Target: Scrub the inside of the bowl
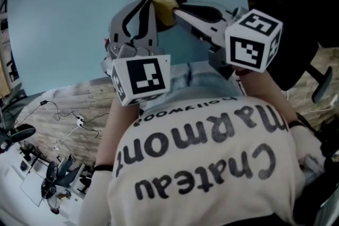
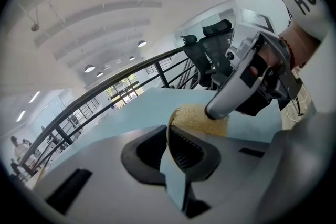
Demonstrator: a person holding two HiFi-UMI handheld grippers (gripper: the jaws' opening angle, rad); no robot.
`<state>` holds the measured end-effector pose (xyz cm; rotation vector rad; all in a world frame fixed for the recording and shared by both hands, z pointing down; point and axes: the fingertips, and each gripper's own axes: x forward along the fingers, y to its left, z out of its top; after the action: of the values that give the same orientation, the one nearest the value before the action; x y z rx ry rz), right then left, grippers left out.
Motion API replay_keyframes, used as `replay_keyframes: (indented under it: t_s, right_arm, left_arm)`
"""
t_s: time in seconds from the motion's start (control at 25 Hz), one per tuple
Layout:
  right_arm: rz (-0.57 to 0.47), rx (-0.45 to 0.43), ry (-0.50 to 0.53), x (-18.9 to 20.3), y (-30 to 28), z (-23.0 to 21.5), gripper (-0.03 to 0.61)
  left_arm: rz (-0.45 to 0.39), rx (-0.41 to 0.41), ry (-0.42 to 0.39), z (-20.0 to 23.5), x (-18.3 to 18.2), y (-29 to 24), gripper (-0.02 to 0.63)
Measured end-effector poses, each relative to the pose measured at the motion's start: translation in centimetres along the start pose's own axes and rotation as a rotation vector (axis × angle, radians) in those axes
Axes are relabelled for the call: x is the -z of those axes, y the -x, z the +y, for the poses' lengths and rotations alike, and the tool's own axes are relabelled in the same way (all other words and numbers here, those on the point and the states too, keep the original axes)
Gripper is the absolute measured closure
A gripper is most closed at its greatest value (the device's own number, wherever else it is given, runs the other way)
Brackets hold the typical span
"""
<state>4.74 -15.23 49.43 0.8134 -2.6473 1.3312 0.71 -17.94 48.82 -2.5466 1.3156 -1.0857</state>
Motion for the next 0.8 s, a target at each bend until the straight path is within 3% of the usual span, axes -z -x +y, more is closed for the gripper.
replay_keyframes:
  t_s: [0.8]
  right_arm:
    - [-0.041, 0.103, -0.125, 1.0, 0.0, -3.9, 0.525]
  left_arm:
    - [0.023, 0.012, -0.009, 0.0, 0.8, 0.4, 0.591]
